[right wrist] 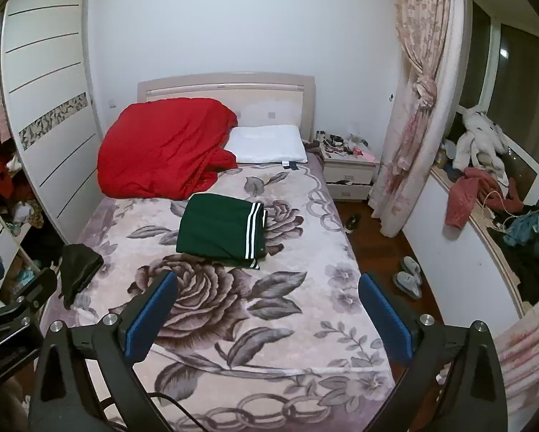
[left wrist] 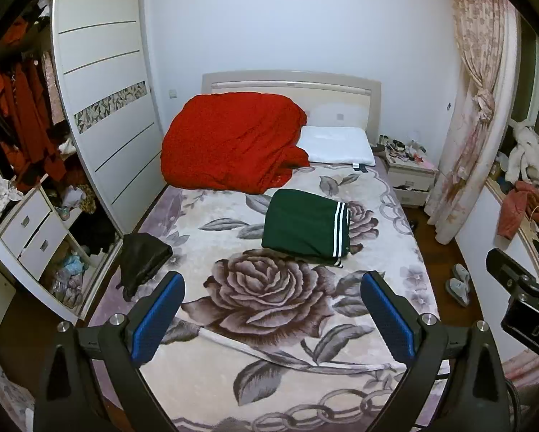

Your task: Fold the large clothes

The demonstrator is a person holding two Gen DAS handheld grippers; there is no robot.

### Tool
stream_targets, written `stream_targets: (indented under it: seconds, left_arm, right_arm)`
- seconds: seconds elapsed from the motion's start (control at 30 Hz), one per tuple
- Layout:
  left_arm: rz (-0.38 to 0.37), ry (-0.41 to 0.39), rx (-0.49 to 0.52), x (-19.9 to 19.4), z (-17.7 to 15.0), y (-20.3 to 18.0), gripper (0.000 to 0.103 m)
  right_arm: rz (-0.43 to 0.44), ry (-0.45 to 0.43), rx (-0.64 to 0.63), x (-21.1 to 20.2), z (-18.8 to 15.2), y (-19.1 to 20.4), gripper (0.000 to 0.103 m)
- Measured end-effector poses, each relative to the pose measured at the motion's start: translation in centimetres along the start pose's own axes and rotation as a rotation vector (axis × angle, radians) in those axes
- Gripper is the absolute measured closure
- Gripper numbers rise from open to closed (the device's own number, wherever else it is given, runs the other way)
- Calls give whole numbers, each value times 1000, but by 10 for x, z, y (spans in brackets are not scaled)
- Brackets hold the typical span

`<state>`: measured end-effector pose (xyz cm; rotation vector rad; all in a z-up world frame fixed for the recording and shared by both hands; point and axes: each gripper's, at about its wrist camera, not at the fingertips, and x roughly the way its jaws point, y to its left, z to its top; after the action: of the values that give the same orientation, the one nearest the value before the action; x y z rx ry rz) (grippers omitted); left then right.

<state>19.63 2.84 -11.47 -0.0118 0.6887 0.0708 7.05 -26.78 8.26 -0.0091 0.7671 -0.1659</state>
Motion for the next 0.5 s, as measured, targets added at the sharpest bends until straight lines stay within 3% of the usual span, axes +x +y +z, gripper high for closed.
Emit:
stream_targets:
  seconds: [0.5]
  left_arm:
    - [12,-35,-3,-7,1,-6,0]
  right_arm:
    - [11,-19,-18,-13,1,-1,0]
